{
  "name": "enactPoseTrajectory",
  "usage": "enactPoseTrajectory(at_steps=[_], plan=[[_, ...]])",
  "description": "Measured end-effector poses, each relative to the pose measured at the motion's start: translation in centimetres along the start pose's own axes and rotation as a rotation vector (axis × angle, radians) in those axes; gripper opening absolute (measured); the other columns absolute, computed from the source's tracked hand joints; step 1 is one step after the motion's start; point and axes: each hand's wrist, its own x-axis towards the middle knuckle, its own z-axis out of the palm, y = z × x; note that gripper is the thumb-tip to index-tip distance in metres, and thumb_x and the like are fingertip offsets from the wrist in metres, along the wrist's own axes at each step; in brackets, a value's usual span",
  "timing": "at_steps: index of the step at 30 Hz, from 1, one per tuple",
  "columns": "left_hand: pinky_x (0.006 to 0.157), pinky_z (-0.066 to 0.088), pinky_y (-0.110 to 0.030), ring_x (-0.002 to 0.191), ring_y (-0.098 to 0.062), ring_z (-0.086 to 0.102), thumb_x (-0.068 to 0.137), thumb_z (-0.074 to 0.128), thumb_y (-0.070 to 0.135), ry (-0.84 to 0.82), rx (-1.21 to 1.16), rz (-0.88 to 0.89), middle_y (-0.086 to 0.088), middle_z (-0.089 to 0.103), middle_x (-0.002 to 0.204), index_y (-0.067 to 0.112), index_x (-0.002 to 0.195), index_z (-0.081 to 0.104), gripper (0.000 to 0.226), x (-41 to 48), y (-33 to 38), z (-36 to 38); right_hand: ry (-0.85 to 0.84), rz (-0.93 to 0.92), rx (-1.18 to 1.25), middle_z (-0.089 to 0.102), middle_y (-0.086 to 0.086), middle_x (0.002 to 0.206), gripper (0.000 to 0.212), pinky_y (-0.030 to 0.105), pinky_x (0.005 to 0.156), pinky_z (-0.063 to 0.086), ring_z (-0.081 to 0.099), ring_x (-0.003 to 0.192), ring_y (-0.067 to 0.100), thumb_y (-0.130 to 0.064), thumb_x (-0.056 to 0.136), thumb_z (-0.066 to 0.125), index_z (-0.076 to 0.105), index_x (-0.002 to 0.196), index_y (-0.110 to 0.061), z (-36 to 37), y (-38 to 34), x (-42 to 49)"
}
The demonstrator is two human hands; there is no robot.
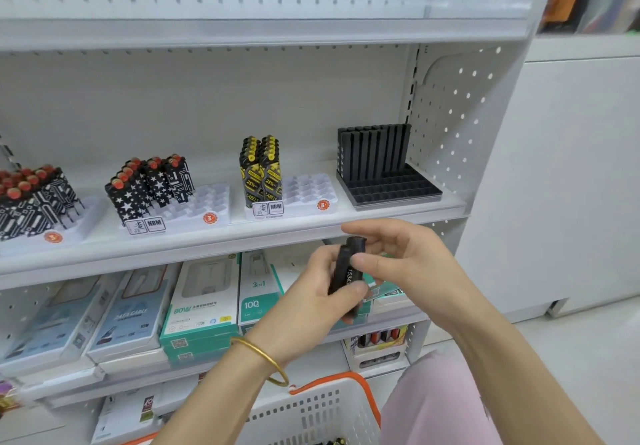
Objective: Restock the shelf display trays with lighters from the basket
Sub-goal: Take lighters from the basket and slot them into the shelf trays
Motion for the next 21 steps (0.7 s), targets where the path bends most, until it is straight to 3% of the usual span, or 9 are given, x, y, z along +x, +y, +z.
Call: enactPoseTrajectory(at_steps=[2,5,7,15,21], plan=[[0.064,0.050,-0.021,0.072,0.003,0.058,0.093,0.051,0.008,-0.045,-0.011,-0.013,-0.001,0.060,0.091,0.025,0.111,0.041,0.027,0.5,0.7,0.5,-0.075,0.022,0.012,0.062,-0.005,0.066,0.032,0.015,0.057,0.045,0.057,0.061,0.007,0.005,0.077,0.068,0.070,0.103,-0.015,-0.9,-0.7,0.2],[0.058,0.046,-0.025,0.070,-0.006,0.059,0.081,0.058,0.013,-0.082,-0.117,-0.056,-0.002,0.063,0.082,0.015,0.116,0.038,0.040,1.6,1.4,1.2,-0.161,0.029,0.052,0.054,-0.004,0.050,0.026,0.019,0.049,0.043,0.050,0.044,0.012,0.006,0.076,0.067,0.069,0.095,-0.012,-2.4,-1.7,0.5],[0.055,0.044,-0.025,0.069,-0.009,0.058,0.075,0.056,0.016,-0.099,-0.108,-0.072,0.001,0.063,0.080,0.009,0.118,0.036,0.048,2.5,2.0,1.5,-0.163,0.007,0.064,0.052,-0.001,0.047,0.023,0.021,0.047,0.043,0.048,0.041,0.015,0.006,0.075,0.067,0.068,0.091,-0.010,-3.1,-2.1,0.7],[0.062,0.047,-0.027,0.079,-0.016,0.057,0.088,0.056,0.002,-0.084,-0.043,-0.087,-0.003,0.062,0.088,0.019,0.101,0.032,0.032,4.9,3.4,2.2,-0.072,-0.037,0.025,0.055,-0.006,0.048,0.023,0.017,0.044,0.042,0.049,0.039,0.010,0.008,0.075,0.068,0.065,0.089,-0.010,-5.0,-2.5,1.5],[0.058,0.046,-0.021,0.068,-0.004,0.058,0.089,0.052,0.002,-0.092,0.041,-0.087,-0.002,0.062,0.091,0.021,0.097,0.031,0.029,6.1,4.4,2.5,-0.047,-0.067,-0.119,0.050,-0.007,0.041,0.017,0.013,0.042,0.035,0.043,0.035,0.005,-0.002,0.076,0.072,0.065,0.090,-0.010,-5.5,-3.0,2.3]])
